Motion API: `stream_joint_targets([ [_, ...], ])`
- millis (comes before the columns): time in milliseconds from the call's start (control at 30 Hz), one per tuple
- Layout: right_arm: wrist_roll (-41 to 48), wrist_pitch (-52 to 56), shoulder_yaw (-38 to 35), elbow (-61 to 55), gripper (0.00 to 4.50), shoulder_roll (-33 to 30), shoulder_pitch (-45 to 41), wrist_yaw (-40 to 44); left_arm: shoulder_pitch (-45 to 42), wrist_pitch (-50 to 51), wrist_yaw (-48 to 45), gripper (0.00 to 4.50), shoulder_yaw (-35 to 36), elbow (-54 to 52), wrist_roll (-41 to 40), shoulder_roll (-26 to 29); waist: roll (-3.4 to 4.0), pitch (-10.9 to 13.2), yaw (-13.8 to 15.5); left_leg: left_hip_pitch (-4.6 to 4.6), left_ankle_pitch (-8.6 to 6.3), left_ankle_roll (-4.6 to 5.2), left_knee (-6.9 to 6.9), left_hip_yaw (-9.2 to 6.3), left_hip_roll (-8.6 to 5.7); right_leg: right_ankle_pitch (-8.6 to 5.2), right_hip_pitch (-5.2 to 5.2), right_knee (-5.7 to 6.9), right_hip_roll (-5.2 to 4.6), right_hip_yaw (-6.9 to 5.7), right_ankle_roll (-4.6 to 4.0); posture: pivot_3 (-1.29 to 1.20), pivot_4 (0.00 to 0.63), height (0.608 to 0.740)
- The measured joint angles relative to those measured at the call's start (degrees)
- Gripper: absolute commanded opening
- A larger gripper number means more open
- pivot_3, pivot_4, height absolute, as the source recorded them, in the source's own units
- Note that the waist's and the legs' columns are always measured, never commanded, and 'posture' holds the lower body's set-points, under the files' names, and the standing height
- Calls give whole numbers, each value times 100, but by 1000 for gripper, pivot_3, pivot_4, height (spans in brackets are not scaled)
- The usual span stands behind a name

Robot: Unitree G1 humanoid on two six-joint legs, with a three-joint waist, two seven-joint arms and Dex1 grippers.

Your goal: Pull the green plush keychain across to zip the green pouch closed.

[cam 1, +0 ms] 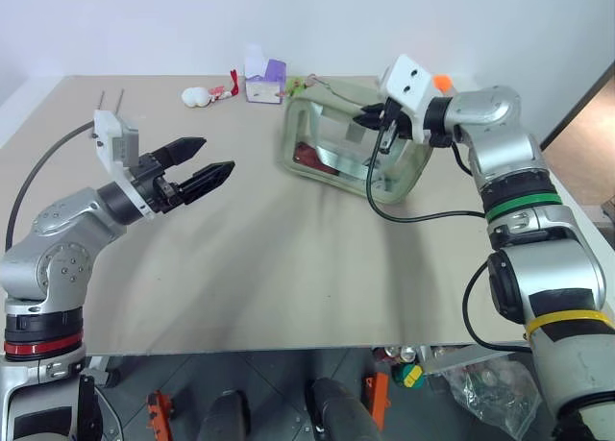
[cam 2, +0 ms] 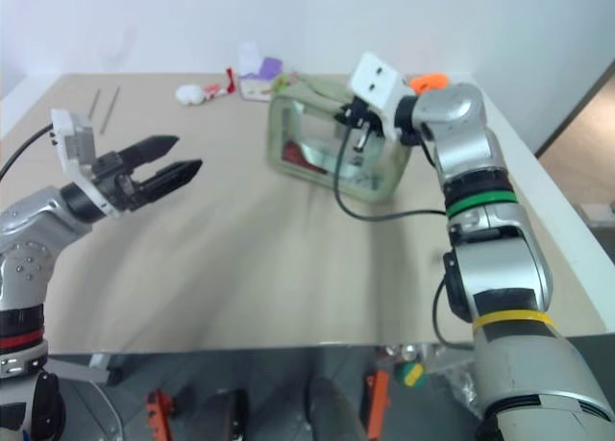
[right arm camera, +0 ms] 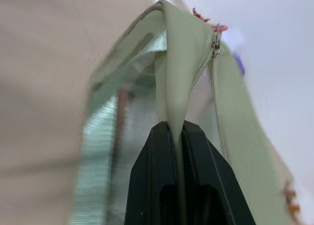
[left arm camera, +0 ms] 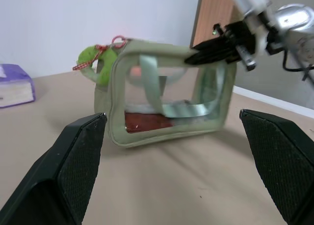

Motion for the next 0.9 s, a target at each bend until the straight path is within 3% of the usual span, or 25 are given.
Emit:
stream_joint_targets([
  [133, 446, 539, -62, -1052, 7, -201, 295, 520, -26, -1, 11, 4500, 24, 17, -1, -15, -1, -1, 28, 0, 0, 1, 2, -2, 0, -1, 2, 0, 0, -4, 1, 0, 150, 740],
  [333, 1425, 1913, 55, -3607, 7, -1063, 1769, 1967, -59, 3, 80, 4500, 211, 35, -77, -53, 0, 0, 118, -5, 0, 1, 11, -13, -2, -7, 6, 0, -5, -17, 5, 0, 150, 740],
  [467, 1499, 2407, 190, -4256, 7, -1061, 1975, 1896, -103, 68, 142, 4500, 256, 34, -304, -60, 0, 0, 58, 17, 5, -4, 17, -6, 0, 2, 12, 13, 1, -12, 1, 0, 150, 740],
  [900, 1519, 2786, 273, -4332, 7, -420, 1785, 1153, -73, 531, 168, 4500, 237, -199, -758, -46, -1, 0, 42, 43, 14, -5, 15, -8, 1, -16, 11, 70, 14, -7, -20, 0, 150, 740],
])
